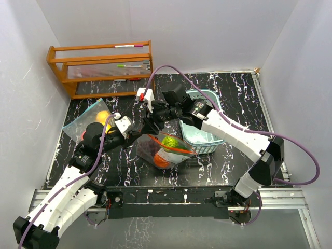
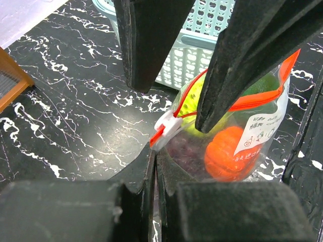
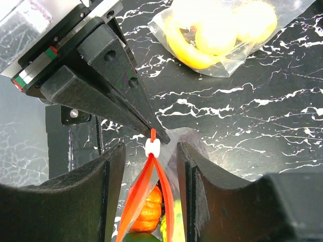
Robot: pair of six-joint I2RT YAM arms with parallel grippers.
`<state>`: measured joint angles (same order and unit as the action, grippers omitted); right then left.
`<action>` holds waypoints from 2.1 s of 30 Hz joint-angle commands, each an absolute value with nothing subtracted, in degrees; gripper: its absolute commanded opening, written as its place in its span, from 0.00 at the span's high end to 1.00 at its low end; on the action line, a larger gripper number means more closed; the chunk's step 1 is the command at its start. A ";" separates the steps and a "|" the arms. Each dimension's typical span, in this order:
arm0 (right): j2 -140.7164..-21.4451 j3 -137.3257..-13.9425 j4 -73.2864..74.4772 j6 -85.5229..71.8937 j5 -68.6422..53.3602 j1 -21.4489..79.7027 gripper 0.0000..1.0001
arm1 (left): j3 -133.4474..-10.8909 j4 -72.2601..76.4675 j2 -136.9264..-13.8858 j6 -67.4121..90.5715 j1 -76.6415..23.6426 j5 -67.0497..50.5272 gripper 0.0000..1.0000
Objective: Place the food in the zip-top bag and seal the zipper
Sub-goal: Zip the zipper food storage bag at the center of the board.
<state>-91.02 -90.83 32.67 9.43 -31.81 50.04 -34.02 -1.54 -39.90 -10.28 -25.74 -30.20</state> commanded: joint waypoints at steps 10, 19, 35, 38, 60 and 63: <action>-92.69 -91.11 28.95 7.74 -33.06 50.79 0.54 | -35.54 -1.76 -38.50 -10.80 -26.28 -29.45 1.00; -93.90 -91.11 29.67 6.86 -32.58 50.74 0.74 | -35.77 -1.84 -38.32 -10.79 -26.37 -29.20 1.00; -90.29 -87.20 32.25 5.28 -27.24 50.64 0.92 | -36.02 -2.36 -37.88 -10.71 -26.45 -28.54 1.00; -87.71 -84.77 32.23 5.27 -25.93 49.97 0.93 | -36.06 -2.46 -37.79 -10.59 -26.45 -28.39 1.00; -74.87 -74.96 33.85 3.36 -24.61 47.36 0.92 | -42.41 -4.72 -39.38 -7.02 -26.46 -8.58 1.00; -72.66 -73.27 33.53 2.19 -23.86 47.35 0.92 | -42.96 -4.03 -39.71 -6.75 -26.48 -1.36 1.00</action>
<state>-77.49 -74.72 33.04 3.99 -25.23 47.83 -39.68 -5.15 -39.83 -7.64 -27.07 -17.02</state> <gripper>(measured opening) 0.148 0.007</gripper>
